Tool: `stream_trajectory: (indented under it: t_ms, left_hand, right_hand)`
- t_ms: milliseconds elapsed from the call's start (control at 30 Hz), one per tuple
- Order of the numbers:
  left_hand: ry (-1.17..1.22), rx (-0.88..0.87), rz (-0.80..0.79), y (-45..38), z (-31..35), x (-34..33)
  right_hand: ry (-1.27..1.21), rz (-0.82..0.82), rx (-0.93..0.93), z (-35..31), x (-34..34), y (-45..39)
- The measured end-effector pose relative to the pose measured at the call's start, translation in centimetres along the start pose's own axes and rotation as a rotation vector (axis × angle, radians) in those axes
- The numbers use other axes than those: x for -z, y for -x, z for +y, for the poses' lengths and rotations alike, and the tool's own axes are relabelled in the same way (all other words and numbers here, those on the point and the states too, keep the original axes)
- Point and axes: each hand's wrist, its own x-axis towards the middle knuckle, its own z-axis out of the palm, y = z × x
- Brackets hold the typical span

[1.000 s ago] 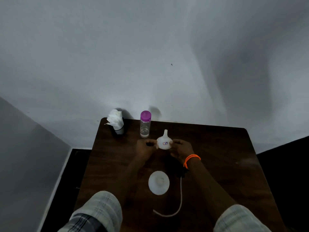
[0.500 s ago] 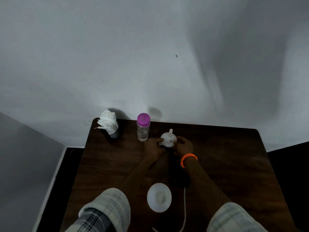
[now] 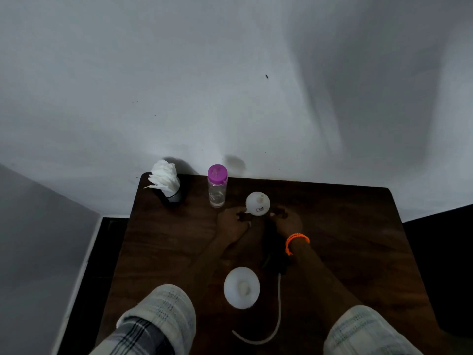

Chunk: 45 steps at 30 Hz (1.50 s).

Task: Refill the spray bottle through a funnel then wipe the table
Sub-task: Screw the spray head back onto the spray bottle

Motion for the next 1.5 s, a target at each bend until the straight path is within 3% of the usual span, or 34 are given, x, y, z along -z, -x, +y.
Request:
stream_trajectory:
  t_ms: [167,533,800,1000,1233,1500]
  left_hand:
    - [0.112,0.118,0.016,3.1,-0.8,1.0]
    - [0.299,0.286,0.087,12.2,-4.5,2.1]
    - [0.247,0.138,-0.188,17.2,-6.9,1.2]
    - [0.108,0.063,-0.225,18.5,-6.2,-0.5]
    - [-0.027,0.048,-0.08,18.3,-3.6,-2.3]
    - [-0.176,0.03,-0.087,17.9,-2.1,-1.7]
  right_hand:
    - [0.235,-0.005,-0.003,1.5,3.1,3.6]
    - [0.288,-0.02,-0.086,5.5,5.2,10.7]
    - [0.32,-0.026,-0.078,6.1,3.6,13.7]
    - [0.305,-0.023,-0.141,5.9,2.8,13.5]
    - [0.061,-0.048,-0.279,5.5,2.7,13.8]
    - [-0.349,-0.213,-0.334,5.0,6.5,14.9]
